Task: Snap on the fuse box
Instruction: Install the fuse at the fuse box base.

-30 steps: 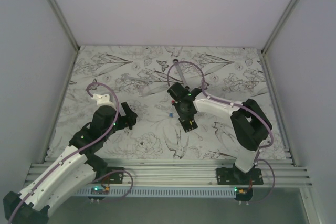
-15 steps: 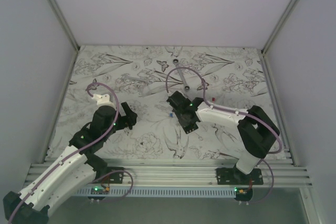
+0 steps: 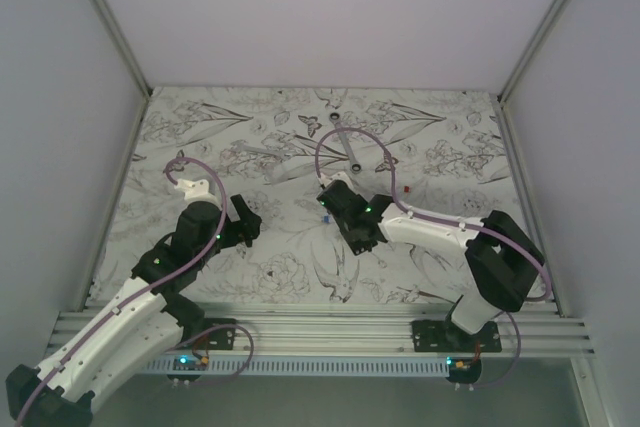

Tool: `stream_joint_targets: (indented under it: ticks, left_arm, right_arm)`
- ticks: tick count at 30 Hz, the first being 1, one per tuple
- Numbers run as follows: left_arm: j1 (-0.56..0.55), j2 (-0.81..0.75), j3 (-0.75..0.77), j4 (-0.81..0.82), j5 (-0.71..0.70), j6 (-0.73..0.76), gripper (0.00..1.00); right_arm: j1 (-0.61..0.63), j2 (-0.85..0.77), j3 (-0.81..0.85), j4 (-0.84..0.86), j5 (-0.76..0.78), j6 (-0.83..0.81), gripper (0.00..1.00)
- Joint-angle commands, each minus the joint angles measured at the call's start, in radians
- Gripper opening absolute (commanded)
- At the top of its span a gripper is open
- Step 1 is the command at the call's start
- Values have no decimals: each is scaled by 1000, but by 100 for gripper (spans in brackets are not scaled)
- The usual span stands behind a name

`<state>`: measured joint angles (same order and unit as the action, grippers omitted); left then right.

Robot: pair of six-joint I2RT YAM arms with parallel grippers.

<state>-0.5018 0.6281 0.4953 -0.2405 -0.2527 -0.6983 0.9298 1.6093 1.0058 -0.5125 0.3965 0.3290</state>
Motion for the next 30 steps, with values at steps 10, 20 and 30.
stream_joint_targets:
  ticks: [10, 20, 30]
  left_arm:
    - [9, -1, -1, -14, 4, -5, 100]
    - [9, -4, -1, -14, 6, -3, 100]
    - [9, -12, -3, -15, 9, -3, 100]
  right_arm:
    - [3, 45, 14, 82, 39, -4, 24]
    - [-6, 69, 17, 66, 22, 0, 8]
    - [-66, 132, 22, -25, -96, 5, 0]
